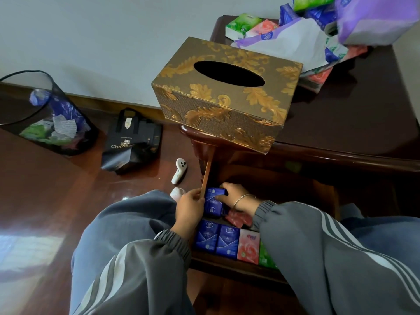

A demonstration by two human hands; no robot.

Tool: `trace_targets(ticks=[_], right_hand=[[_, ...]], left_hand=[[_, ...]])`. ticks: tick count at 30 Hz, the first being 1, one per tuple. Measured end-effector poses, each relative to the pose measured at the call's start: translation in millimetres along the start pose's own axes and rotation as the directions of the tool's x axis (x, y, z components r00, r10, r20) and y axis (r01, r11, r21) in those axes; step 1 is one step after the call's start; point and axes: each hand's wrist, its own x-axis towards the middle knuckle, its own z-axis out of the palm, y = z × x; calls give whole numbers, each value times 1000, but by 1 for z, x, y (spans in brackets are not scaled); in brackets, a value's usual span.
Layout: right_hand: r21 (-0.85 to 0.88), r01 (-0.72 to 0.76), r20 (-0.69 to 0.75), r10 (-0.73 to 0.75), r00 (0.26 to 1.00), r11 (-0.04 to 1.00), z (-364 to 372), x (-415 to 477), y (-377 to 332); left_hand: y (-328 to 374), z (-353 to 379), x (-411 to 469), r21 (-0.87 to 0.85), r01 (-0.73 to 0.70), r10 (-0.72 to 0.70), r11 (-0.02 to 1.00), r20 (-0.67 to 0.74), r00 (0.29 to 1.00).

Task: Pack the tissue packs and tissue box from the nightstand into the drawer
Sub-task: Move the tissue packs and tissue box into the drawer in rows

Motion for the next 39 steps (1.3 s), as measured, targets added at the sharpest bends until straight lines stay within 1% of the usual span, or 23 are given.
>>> trace_targets(ticks=[3, 5, 6, 7, 8, 9, 12, 14, 16, 18, 21, 24, 26, 28, 30, 32, 33, 35, 36, 37, 39], right_hand=[[152, -80, 36, 75, 997, 985, -1, 5, 4], [327, -155, 82, 135, 987, 932, 0, 5, 6], [389, -182, 93, 158, 983, 903, 1, 4, 6], [416, -191, 87, 170, 982, 889, 4, 2, 6], [395, -181, 69, 168, 983, 901, 6, 0, 6], [335, -163, 48, 156, 987, 928, 10, -2, 6], [93, -92, 0, 93, 996, 991, 18, -7, 2], [-33, -54, -31, 53, 998, 998, 18, -9, -2], [-94, -31, -60, 26, 998, 995, 15, -9, -5], [-111, -32, -56, 26, 998, 993, 14, -10, -7], [-159, -35, 15, 38, 999, 987, 16, -12, -7], [-159, 22, 60, -12, 998, 987, 7, -19, -7], [-94, 89, 10, -88, 996, 992, -7, -28, -6], [-16, 138, -88, -139, 986, 990, -26, -40, 0], [-8, 126, -196, -125, 973, 992, -46, -53, 16], [-48, 32, -236, -43, 971, 998, -63, -65, 40], [-71, -19, -215, 3, 977, 997, -68, -71, 52], [-102, -75, -138, 60, 989, 992, -69, -80, 69], [-114, -90, -106, 78, 991, 989, -65, -83, 74], [-136, -105, -85, 94, 992, 985, -60, -83, 77], [-193, -138, -66, 128, 990, 971, -51, -81, 82]], left_hand=[[0, 1, 0, 6, 0, 0, 1000, -8, 1000], [0, 3, 0, 4, -7, 7, 1000, -30, 1000], [0, 3, 1, 11, -15, 15, 1000, -43, 999], [0, 4, 1, 18, -19, 20, 1000, -52, 998], [-1, 4, 2, 22, -19, 20, 1000, -54, 998], [-1, 4, 2, 23, -15, 16, 1000, -52, 999], [0, 4, 3, 29, -6, 8, 1000, -54, 999], [-1, 4, 3, 37, -5, 8, 999, -58, 998], [-1, 4, 3, 34, -1, 3, 999, -49, 999], [-2, 3, 3, 34, -2, 4, 999, -44, 999], [-1, 3, 4, 48, -7, 9, 999, -51, 999], [1, 3, 4, 57, 8, -6, 998, -33, 999], [2, 3, 5, 80, 5, -3, 997, -24, 1000], [3, 5, 3, 127, -20, 24, 992, -30, 999], [7, 10, -1, 271, -103, 139, 957, -116, 983], [12, 19, -5, 420, -230, 336, 878, -197, 921], [15, 26, -8, 468, -310, 432, 827, -179, 884], [21, 42, -10, 514, -463, 556, 722, -32, 831], [21, 52, -9, 518, -510, 568, 687, 57, 821], [20, 62, -9, 525, -529, 548, 667, 136, 826], [16, 79, -4, 573, -523, 467, 631, 258, 846]])
